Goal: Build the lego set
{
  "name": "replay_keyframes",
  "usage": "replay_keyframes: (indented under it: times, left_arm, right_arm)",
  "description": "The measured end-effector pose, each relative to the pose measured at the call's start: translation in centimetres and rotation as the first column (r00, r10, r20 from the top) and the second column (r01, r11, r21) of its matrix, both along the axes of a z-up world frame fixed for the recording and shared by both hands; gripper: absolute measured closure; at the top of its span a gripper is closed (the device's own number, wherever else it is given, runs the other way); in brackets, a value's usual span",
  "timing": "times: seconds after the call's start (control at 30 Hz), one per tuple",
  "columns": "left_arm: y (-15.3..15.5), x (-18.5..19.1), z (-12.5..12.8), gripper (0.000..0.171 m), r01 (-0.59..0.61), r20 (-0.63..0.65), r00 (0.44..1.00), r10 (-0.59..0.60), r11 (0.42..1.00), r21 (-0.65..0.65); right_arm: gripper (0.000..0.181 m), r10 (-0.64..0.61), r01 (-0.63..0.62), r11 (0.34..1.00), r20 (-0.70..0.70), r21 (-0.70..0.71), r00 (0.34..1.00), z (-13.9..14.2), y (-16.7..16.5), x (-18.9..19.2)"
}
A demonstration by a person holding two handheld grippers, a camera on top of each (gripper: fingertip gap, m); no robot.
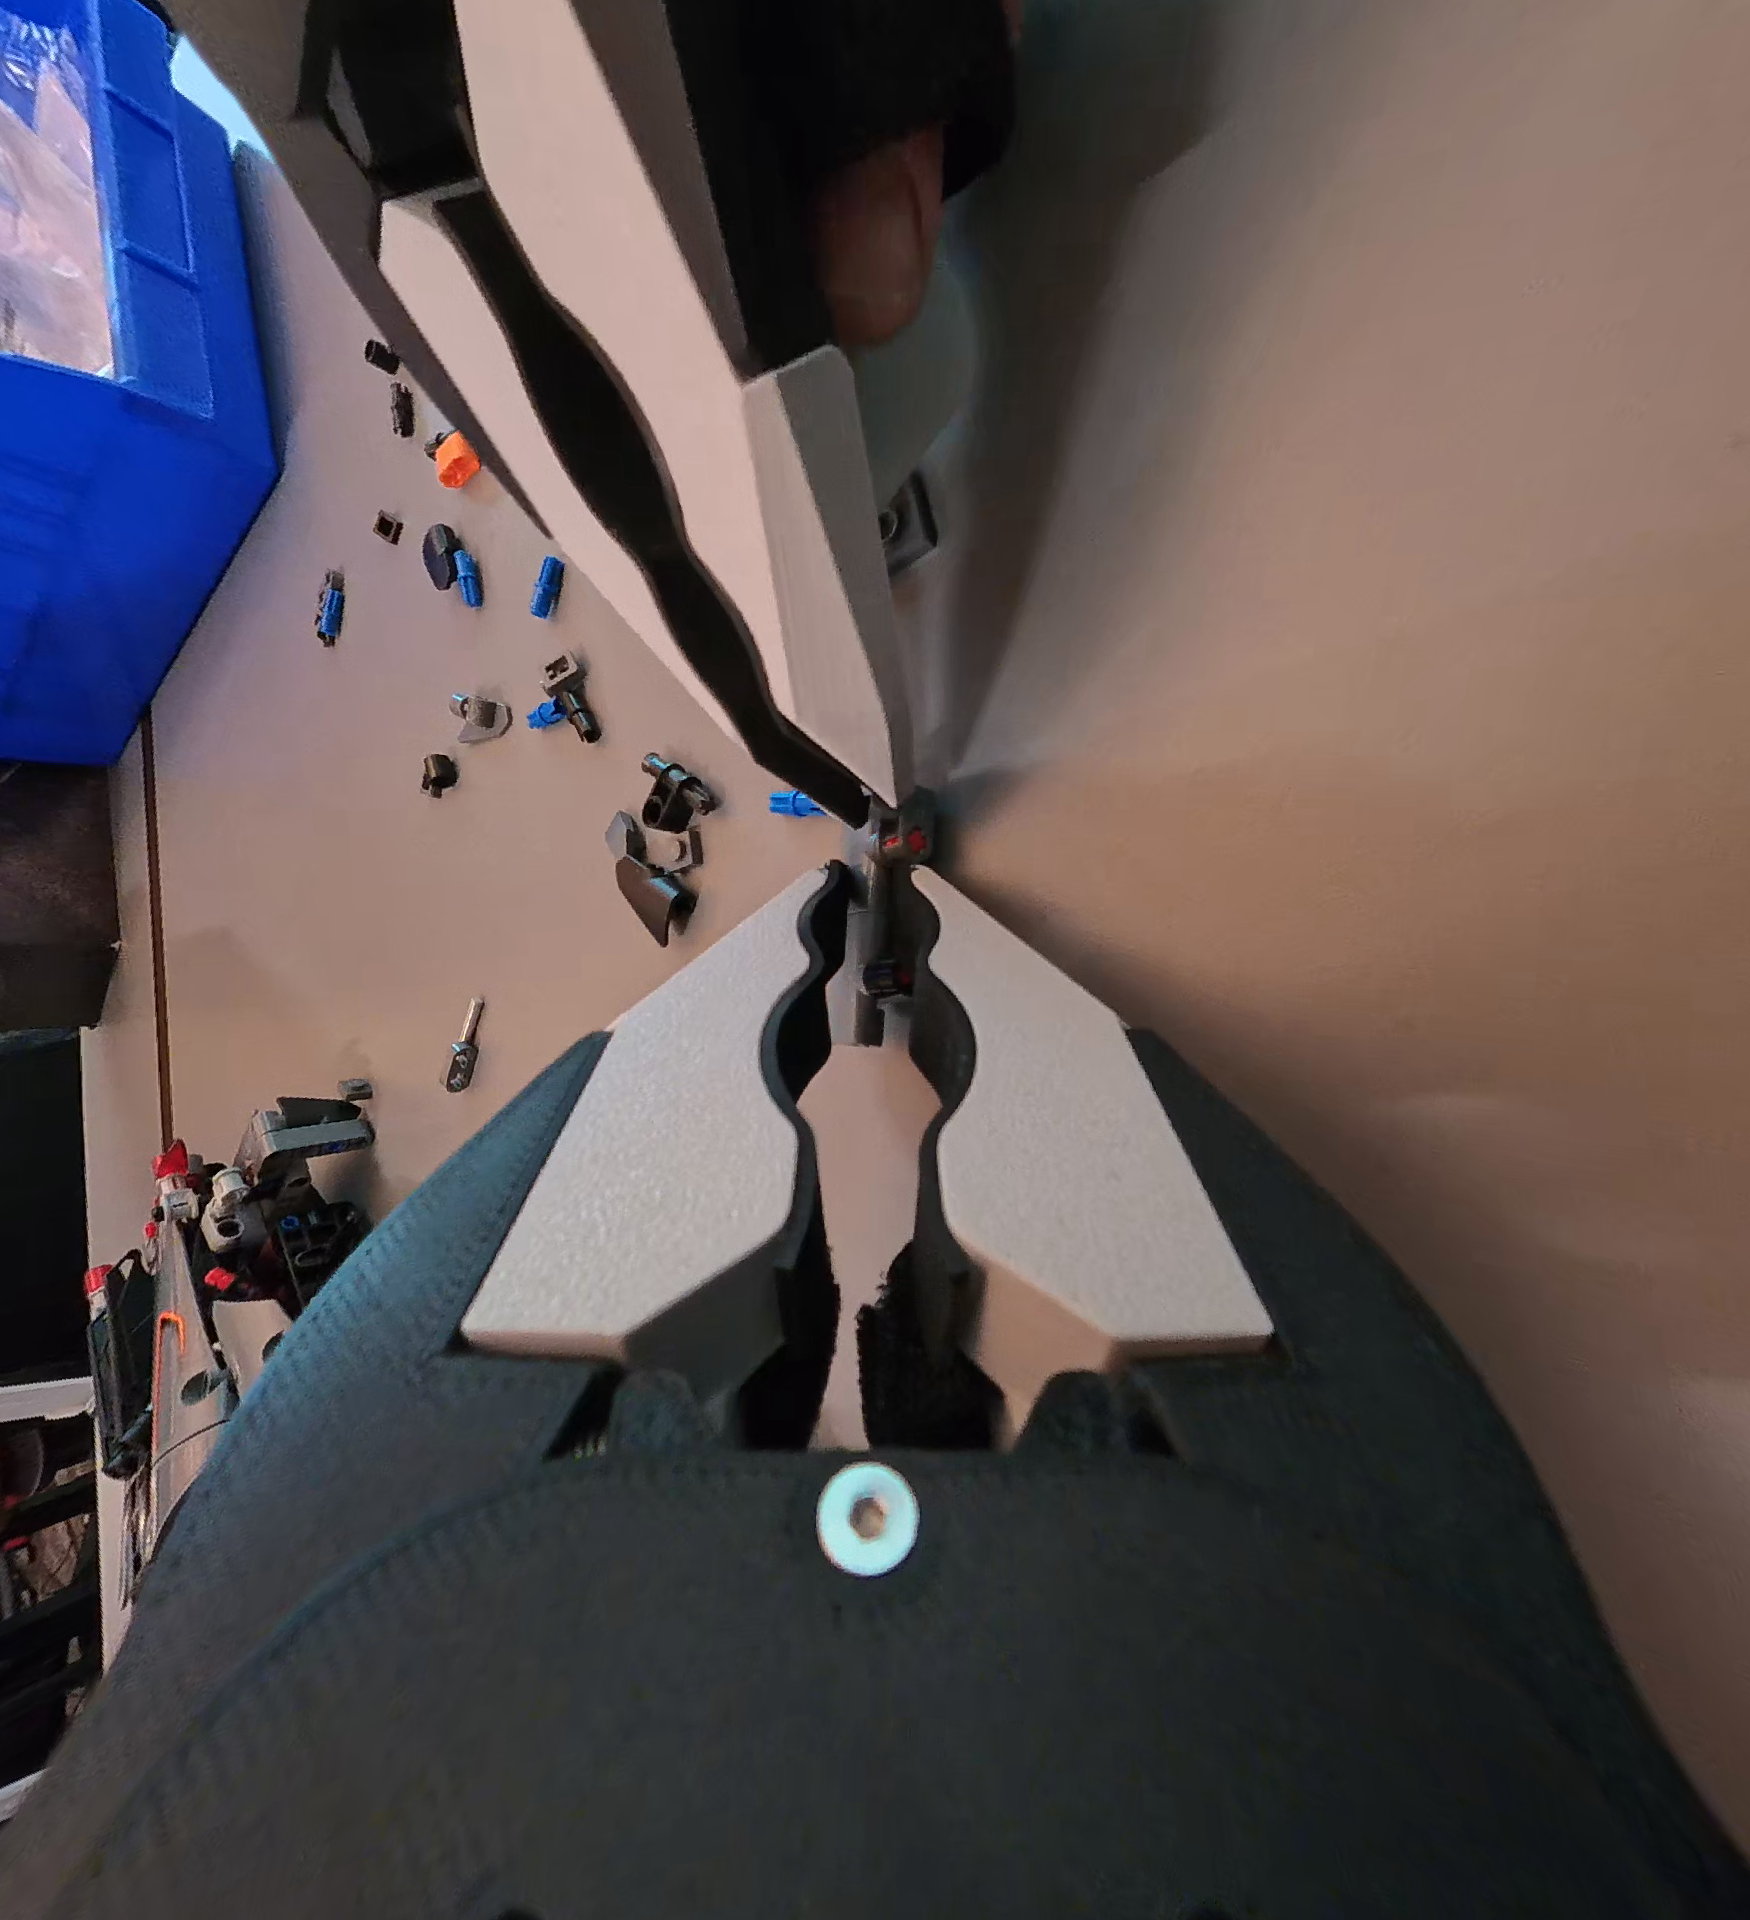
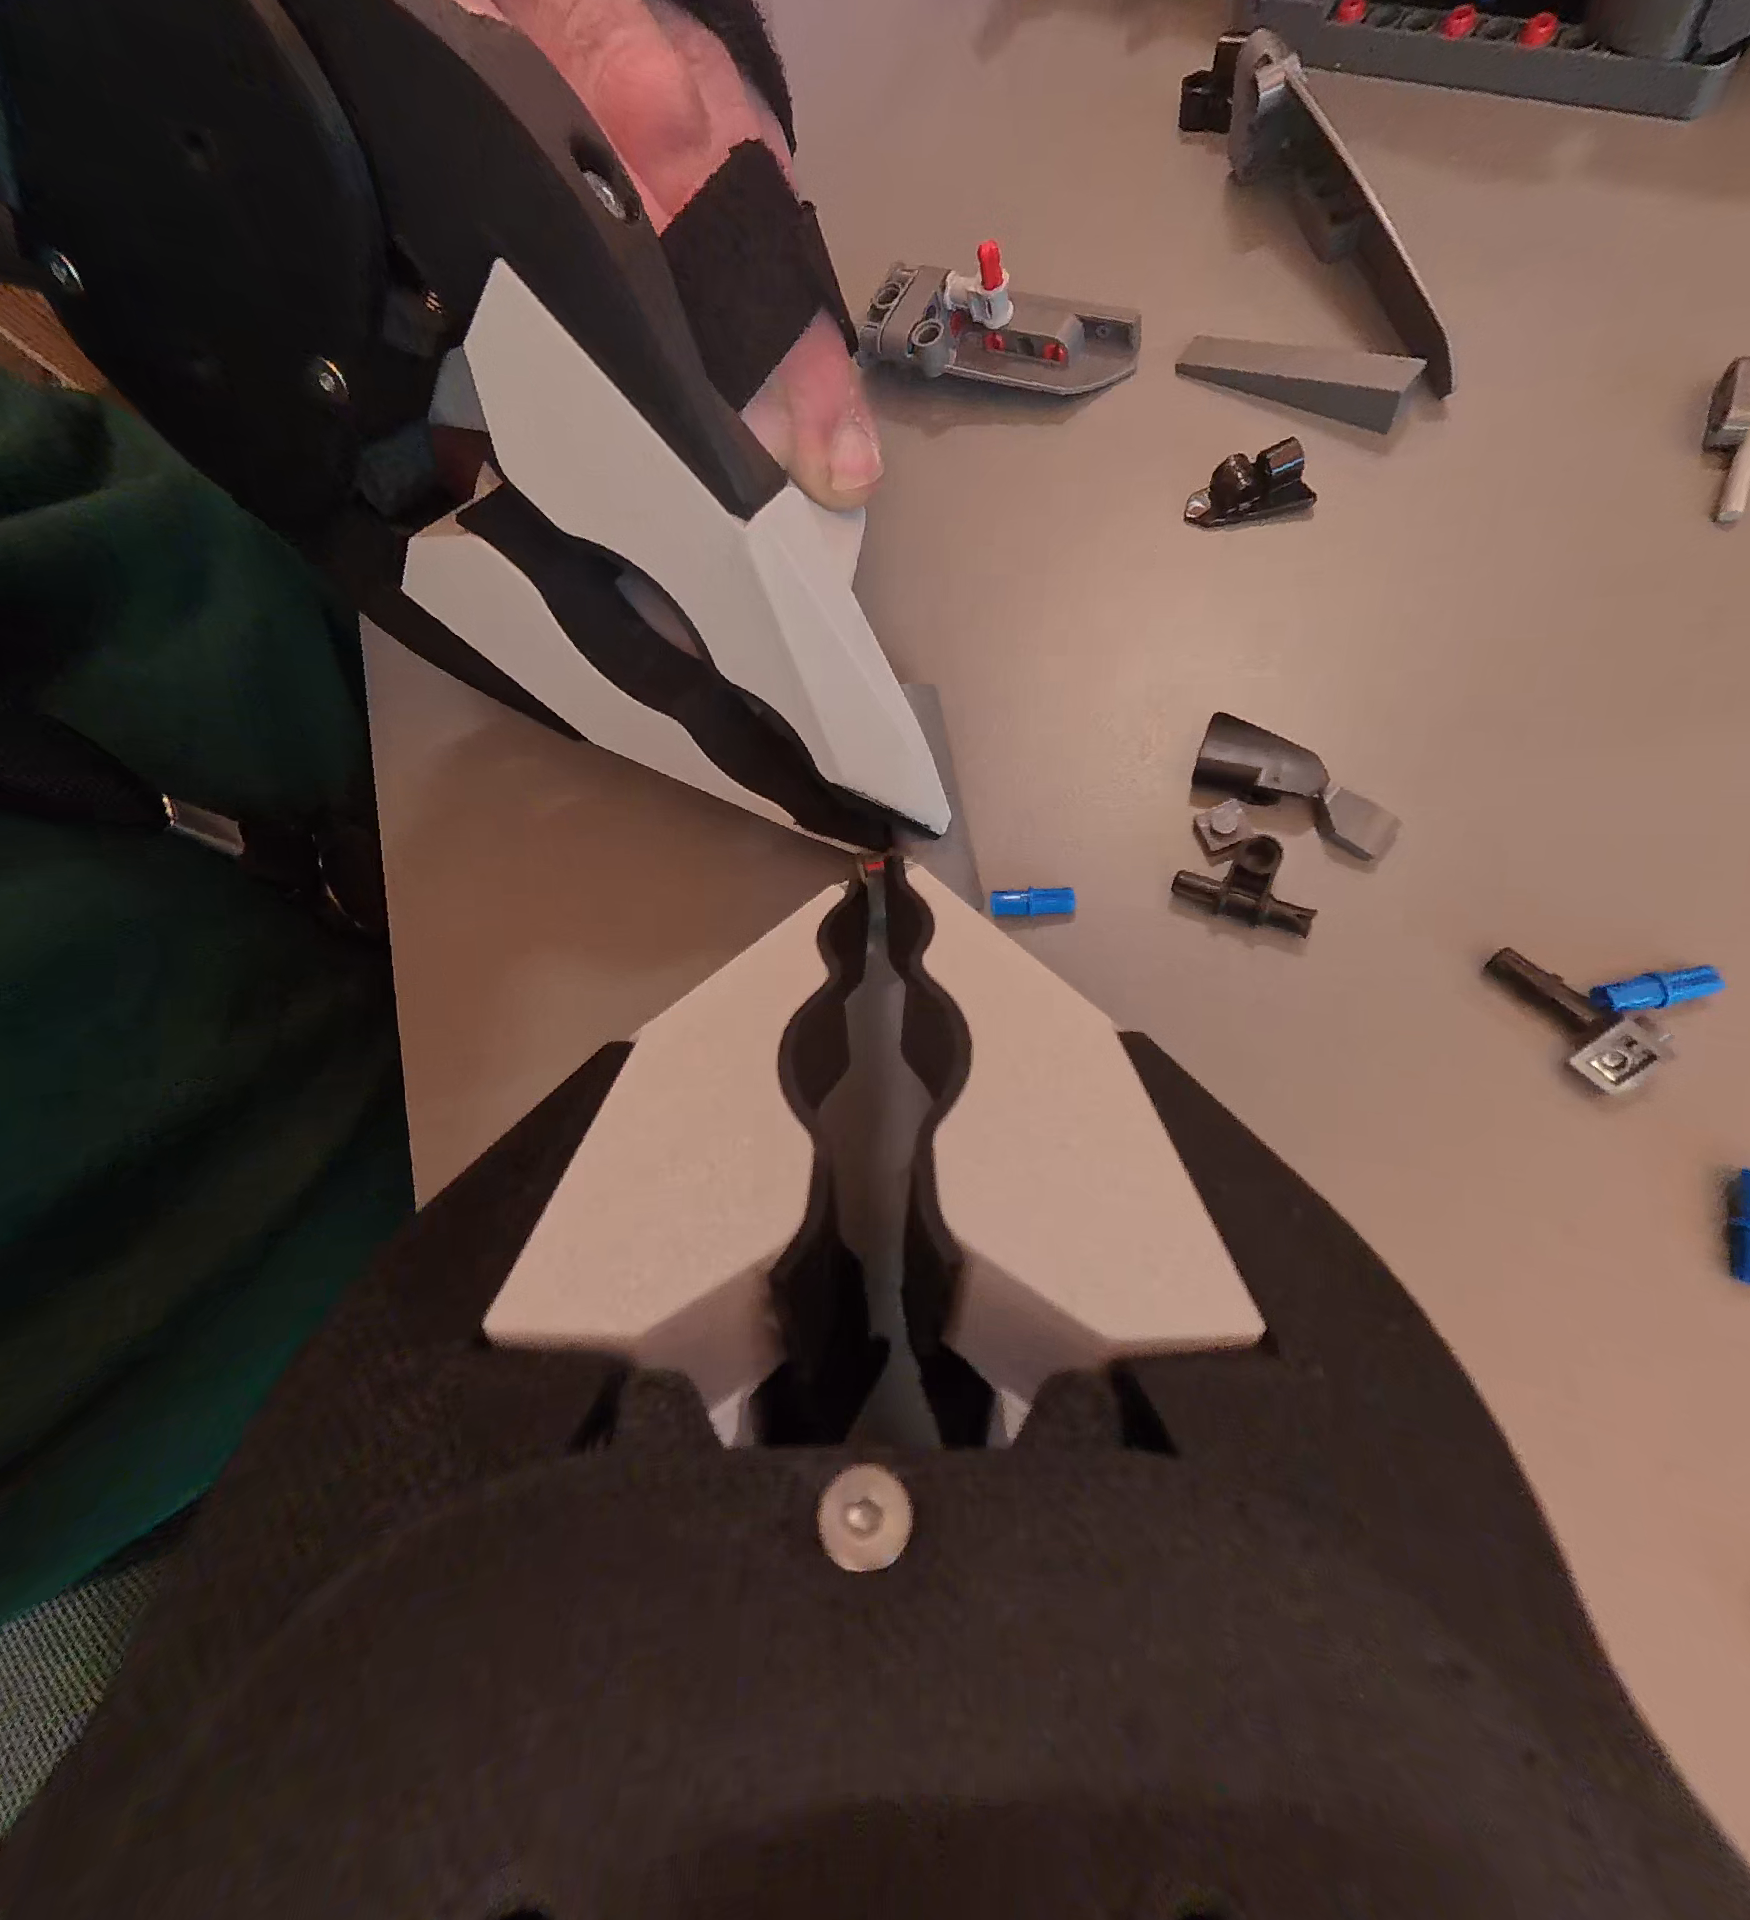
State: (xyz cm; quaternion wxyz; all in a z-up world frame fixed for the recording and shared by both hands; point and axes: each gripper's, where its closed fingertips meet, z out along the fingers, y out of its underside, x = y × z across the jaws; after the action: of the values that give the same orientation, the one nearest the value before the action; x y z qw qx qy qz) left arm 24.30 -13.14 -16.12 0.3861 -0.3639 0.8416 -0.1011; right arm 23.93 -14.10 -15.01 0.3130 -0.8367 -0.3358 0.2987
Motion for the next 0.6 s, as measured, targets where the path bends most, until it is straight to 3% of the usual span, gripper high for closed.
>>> replay_keyframes:
  times: [0.23,0.37,0.6]
  left_arm:
    - [0.0,0.0,0.0,0.164,0.003,0.005,1.0,-0.003,1.0,0.009]
    - [0.1,0.0,0.0,0.164,0.005,0.001,1.0,-0.005,1.0,-0.005]
    - [0.1,0.1,0.0,0.165,0.003,-0.001,1.0,-0.003,1.0,-0.028]
  right_arm:
    - [0.181,0.057,-0.058,0.998,0.017,0.017,0.998,-0.4,0.0,-0.9]
    - [0.176,0.029,-0.03,1.0,-0.111,-0.001,0.993,1.2,0.0,-0.7]
    - [0.169,-0.034,0.035,0.999,-0.074,0.009,0.997,0.8,-0.1,0.6]
